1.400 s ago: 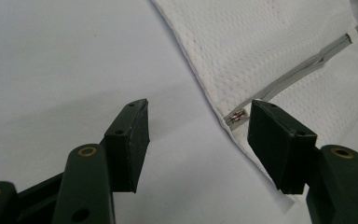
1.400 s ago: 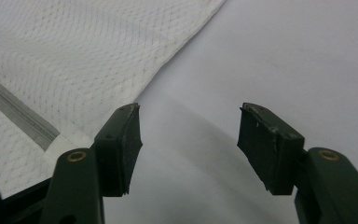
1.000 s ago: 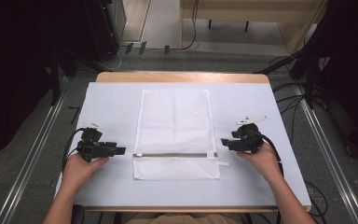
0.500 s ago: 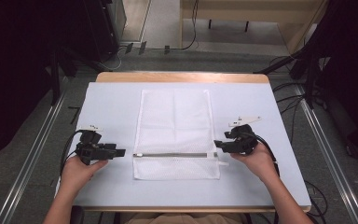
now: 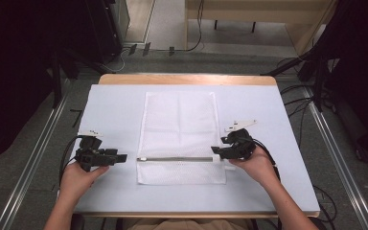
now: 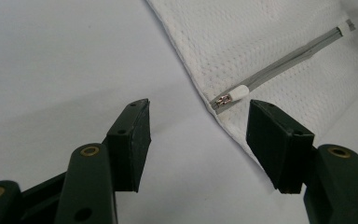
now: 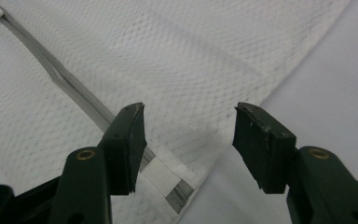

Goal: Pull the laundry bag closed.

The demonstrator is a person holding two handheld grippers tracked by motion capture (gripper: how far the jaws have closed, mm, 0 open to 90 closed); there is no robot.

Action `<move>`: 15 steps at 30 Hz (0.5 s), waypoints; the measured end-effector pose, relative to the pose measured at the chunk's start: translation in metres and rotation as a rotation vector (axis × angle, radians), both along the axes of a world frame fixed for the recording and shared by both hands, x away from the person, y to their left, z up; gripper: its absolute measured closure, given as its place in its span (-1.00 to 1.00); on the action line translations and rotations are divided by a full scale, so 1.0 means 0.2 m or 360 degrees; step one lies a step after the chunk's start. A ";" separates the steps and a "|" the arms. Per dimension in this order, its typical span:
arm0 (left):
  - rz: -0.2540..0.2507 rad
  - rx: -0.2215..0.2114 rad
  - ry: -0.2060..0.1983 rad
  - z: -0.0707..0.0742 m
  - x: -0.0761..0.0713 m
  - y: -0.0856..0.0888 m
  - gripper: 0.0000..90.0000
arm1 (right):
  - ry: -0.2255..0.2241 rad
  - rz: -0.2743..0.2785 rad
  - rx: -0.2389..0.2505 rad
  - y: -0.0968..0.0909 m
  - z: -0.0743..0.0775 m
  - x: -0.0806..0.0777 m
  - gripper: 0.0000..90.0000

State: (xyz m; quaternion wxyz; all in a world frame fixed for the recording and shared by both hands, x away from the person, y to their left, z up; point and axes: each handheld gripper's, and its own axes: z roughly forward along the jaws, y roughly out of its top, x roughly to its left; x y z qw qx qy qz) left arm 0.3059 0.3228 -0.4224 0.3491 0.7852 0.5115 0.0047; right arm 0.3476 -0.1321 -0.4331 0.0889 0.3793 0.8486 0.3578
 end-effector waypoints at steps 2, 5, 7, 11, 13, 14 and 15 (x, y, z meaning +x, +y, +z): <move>0.0004 0.0005 0.0012 -0.01 0.00 0.00 -0.09 | 0.0005 0.0017 0.0000 0.02 0.00 0.00 0.02; 0.0008 0.0007 0.0011 -0.01 0.01 0.01 -0.09 | 0.0007 0.0041 -0.0032 0.04 0.01 -0.01 0.05; 0.0017 0.0000 0.0008 -0.01 0.01 0.01 -0.09 | 0.0002 0.0049 -0.0020 0.04 0.01 -0.01 0.05; 0.0019 0.0001 0.0005 -0.01 0.01 0.01 -0.08 | 0.0023 0.0049 -0.0007 0.08 0.03 0.00 0.05; 0.0014 0.0004 0.0004 -0.01 0.00 0.01 -0.08 | 0.0018 0.0063 -0.0014 0.09 0.03 0.00 0.05; 0.0014 0.0005 0.0000 -0.01 0.00 0.01 -0.08 | 0.0004 0.0080 -0.0019 0.11 0.04 0.00 0.04; 0.0014 0.0006 0.0001 -0.01 0.00 0.01 -0.08 | 0.0008 0.0084 -0.0017 0.11 0.04 0.00 0.04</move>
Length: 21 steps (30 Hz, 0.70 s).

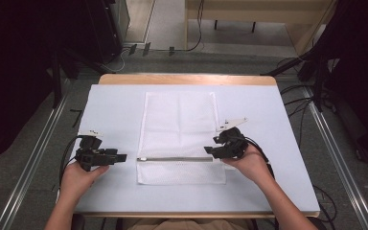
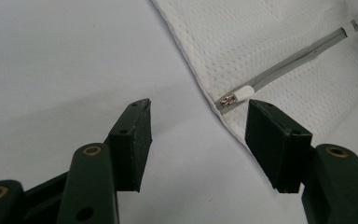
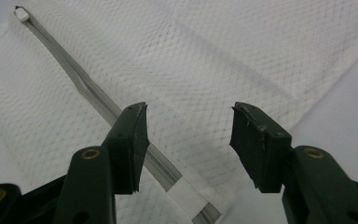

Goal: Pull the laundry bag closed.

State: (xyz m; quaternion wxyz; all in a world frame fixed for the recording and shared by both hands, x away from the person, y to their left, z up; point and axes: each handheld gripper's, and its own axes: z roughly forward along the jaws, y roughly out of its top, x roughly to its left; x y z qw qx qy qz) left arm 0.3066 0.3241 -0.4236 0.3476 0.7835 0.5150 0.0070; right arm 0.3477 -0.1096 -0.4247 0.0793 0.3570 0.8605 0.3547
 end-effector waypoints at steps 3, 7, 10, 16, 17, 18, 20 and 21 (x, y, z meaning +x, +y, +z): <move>-0.0001 0.0000 -0.0001 0.00 0.00 0.00 -0.08 | 0.0007 0.0010 -0.0002 0.03 0.01 0.00 0.03; -0.0010 0.0012 0.0001 0.00 0.01 -0.01 -0.08 | 0.0013 0.0029 -0.0004 0.06 0.02 0.00 -0.02; -0.0009 0.0014 0.0000 0.00 0.00 -0.01 -0.08 | -0.0009 0.0057 0.0002 0.10 0.04 0.01 -0.04; -0.0004 0.0020 0.0001 0.00 0.00 -0.01 -0.08 | 0.0006 0.0088 -0.0010 0.16 0.05 0.02 -0.05; -0.0003 0.0016 -0.0002 -0.01 0.00 -0.01 -0.08 | 0.0006 0.0106 -0.0009 0.19 0.05 0.02 -0.03; -0.0003 0.0016 -0.0002 -0.01 0.00 -0.01 -0.08 | 0.0012 0.0111 -0.0006 0.20 0.05 0.02 -0.03; -0.0004 0.0015 -0.0004 -0.01 0.00 0.00 -0.08 | 0.0022 0.0115 -0.0013 0.22 0.05 0.03 -0.01; -0.0004 0.0015 -0.0004 -0.01 0.00 0.00 -0.08 | 0.0017 0.0126 -0.0010 0.23 0.05 0.03 0.00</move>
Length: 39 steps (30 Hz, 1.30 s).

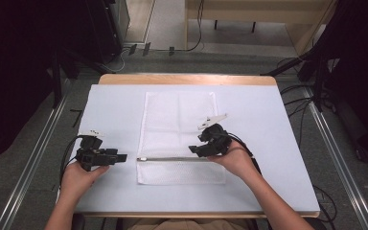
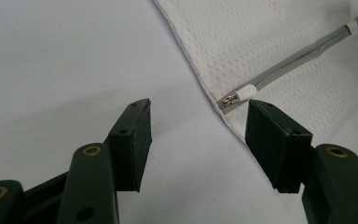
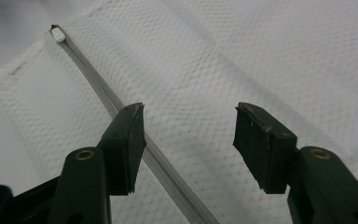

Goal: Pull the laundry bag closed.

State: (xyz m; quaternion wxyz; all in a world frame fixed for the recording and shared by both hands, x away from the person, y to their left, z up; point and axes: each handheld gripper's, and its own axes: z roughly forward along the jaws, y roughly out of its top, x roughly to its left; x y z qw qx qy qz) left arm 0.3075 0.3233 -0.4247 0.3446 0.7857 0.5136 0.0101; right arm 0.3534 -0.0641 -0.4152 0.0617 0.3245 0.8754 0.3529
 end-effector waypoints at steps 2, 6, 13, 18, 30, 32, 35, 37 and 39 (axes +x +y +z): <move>0.0000 -0.0002 0.0001 0.00 0.00 0.00 -0.08 | 0.0006 0.0008 -0.0003 0.02 0.00 0.00 0.00; 0.0001 -0.0001 0.0003 0.00 0.00 0.00 -0.08 | -0.0008 0.0024 0.0005 0.05 0.00 0.01 0.01; 0.0005 -0.0008 0.0001 0.00 0.00 0.01 -0.08 | -0.0007 0.0038 0.0008 0.11 0.01 0.01 0.02; 0.0001 -0.0006 -0.0005 0.00 0.01 0.01 -0.08 | -0.0001 0.0062 0.0016 0.17 0.00 0.01 0.03; 0.0009 -0.0013 -0.0008 0.00 0.01 0.03 -0.07 | 0.0013 0.0133 0.0023 0.32 -0.03 0.00 0.10; 0.0011 -0.0009 -0.0010 0.00 0.01 0.03 -0.07 | 0.0015 0.0137 0.0022 0.33 -0.03 0.00 0.10; 0.0007 -0.0005 -0.0012 0.00 0.01 0.03 -0.07 | 0.0021 0.0141 0.0031 0.35 -0.04 0.00 0.11; 0.0022 -0.0019 -0.0012 0.00 0.01 0.03 -0.06 | 0.0024 0.0145 0.0039 0.38 -0.04 0.01 0.11; 0.0013 -0.0013 -0.0013 0.00 0.01 0.04 -0.06 | 0.0023 0.0153 0.0035 0.40 -0.05 0.01 0.12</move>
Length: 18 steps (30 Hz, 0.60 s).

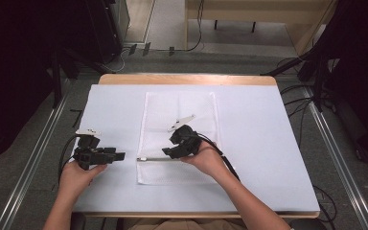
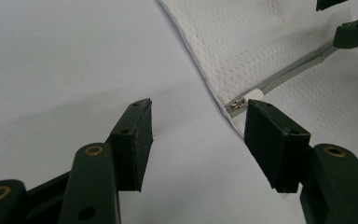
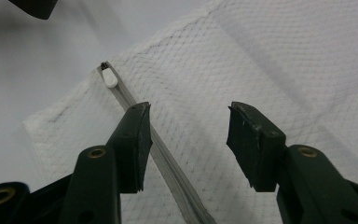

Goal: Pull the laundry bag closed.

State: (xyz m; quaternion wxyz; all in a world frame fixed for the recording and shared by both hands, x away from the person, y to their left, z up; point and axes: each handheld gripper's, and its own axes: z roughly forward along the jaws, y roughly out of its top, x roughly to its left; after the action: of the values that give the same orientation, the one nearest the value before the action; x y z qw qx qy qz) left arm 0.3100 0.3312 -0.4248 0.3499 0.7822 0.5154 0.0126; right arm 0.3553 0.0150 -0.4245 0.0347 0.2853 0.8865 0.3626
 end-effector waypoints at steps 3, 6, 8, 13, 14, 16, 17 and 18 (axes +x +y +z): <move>0.0004 -0.0003 -0.0002 0.00 0.00 0.00 -0.05 | 0.0007 0.0009 -0.0010 0.03 -0.01 0.00 0.14; 0.0002 -0.0003 -0.0002 0.00 0.00 0.00 -0.05 | 0.0004 0.0021 -0.0015 0.05 -0.01 -0.01 0.15; 0.0005 -0.0005 -0.0002 0.00 0.00 0.01 -0.05 | 0.0009 0.0025 -0.0017 0.07 -0.02 -0.01 0.15; 0.0016 -0.0013 0.0001 0.00 0.00 0.01 -0.04 | 0.0014 0.0044 -0.0015 0.10 -0.03 -0.01 0.18; 0.0023 -0.0016 -0.0001 0.00 0.00 0.01 -0.04 | 0.0015 0.0054 -0.0009 0.12 -0.04 -0.02 0.19; 0.0021 -0.0013 -0.0001 0.00 0.00 0.02 -0.03 | 0.0027 0.0063 -0.0009 0.13 -0.04 -0.02 0.20; 0.0021 -0.0012 -0.0003 0.00 0.00 0.02 -0.03 | 0.0032 0.0067 -0.0009 0.14 -0.05 -0.02 0.21; 0.0027 -0.0015 -0.0003 0.00 0.00 0.02 -0.03 | 0.0022 0.0074 -0.0003 0.15 -0.05 -0.02 0.21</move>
State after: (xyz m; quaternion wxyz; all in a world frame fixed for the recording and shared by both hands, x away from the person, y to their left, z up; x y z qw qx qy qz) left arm 0.3101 0.3350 -0.4252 0.3540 0.7760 0.5219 0.0138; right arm 0.3506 0.0449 -0.4344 0.0205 0.2671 0.8934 0.3606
